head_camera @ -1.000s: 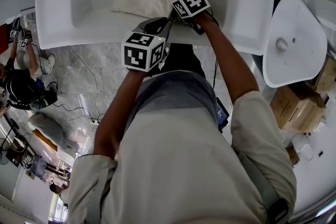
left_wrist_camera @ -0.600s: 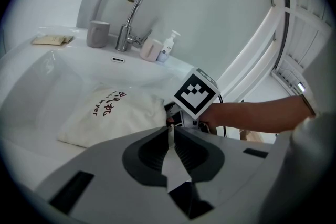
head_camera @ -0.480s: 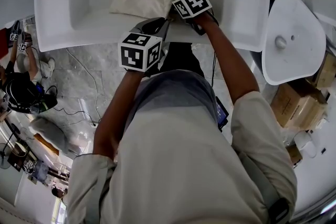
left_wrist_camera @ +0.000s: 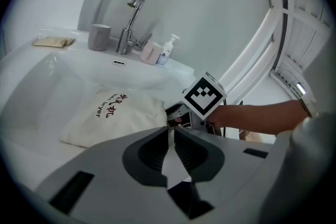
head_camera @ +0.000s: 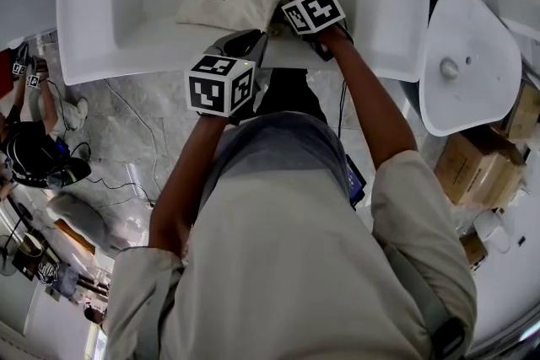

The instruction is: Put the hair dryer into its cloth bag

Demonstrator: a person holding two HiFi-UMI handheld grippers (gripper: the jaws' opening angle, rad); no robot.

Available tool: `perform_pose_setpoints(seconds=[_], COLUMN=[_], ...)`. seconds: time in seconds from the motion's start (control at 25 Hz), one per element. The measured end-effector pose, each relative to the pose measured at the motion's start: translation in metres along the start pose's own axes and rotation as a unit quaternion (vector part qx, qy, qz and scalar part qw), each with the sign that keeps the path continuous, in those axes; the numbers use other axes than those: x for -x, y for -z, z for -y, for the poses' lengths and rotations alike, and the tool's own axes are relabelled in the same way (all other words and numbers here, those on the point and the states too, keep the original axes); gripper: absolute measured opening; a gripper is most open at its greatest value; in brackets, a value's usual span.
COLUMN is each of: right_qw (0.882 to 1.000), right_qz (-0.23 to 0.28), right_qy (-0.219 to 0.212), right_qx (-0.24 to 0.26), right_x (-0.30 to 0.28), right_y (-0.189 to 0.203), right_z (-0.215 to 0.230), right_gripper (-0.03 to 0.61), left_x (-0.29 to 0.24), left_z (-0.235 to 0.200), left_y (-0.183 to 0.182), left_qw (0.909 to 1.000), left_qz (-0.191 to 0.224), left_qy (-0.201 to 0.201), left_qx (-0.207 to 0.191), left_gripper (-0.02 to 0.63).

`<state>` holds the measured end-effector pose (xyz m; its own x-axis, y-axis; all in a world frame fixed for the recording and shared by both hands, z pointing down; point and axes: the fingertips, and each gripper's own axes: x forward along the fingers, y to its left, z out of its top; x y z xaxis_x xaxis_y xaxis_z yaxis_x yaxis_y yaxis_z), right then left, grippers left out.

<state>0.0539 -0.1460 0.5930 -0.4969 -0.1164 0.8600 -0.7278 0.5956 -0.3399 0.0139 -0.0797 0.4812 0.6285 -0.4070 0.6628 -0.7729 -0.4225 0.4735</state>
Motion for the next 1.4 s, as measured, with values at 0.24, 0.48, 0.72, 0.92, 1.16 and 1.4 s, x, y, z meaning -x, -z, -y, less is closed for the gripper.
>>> perform_pose_setpoints(seconds=[0.24, 0.48, 0.72, 0.92, 1.16, 1.4], right_qw=[1.000, 0.999, 0.998, 0.996, 0.994, 0.987], right_qz=[0.008, 0.024, 0.041, 0.061, 0.091, 0.144], right_qy=[0.003, 0.013, 0.020, 0.022, 0.018, 0.023], right_qx=[-0.012, -0.021, -0.038, -0.056, -0.065, -0.071], right_x=[0.008, 0.022, 0.033, 0.046, 0.058, 0.092], right_y=[0.003, 0.003, 0.004, 0.007, 0.008, -0.002], right_z=[0.000, -0.002, -0.001, -0.007, -0.015, -0.030], right_gripper=[0.213, 0.190, 0.176, 0.161, 0.143, 0.120], left_x=[0.003, 0.012, 0.017, 0.024, 0.035, 0.046], left_z=[0.002, 0.002, -0.002, -0.003, -0.001, -0.003], left_y=[-0.003, -0.007, -0.013, -0.017, -0.023, -0.030], left_qw=[1.0000, 0.9999, 0.9998, 0.9996, 0.9991, 0.9983], left_qz=[0.004, 0.008, 0.018, 0.023, 0.034, 0.050], left_qy=[0.006, 0.009, 0.010, 0.016, 0.024, 0.028], left_qx=[-0.003, -0.008, -0.008, -0.003, -0.005, 0.001], left_gripper=[0.040, 0.040, 0.041, 0.041, 0.041, 0.041])
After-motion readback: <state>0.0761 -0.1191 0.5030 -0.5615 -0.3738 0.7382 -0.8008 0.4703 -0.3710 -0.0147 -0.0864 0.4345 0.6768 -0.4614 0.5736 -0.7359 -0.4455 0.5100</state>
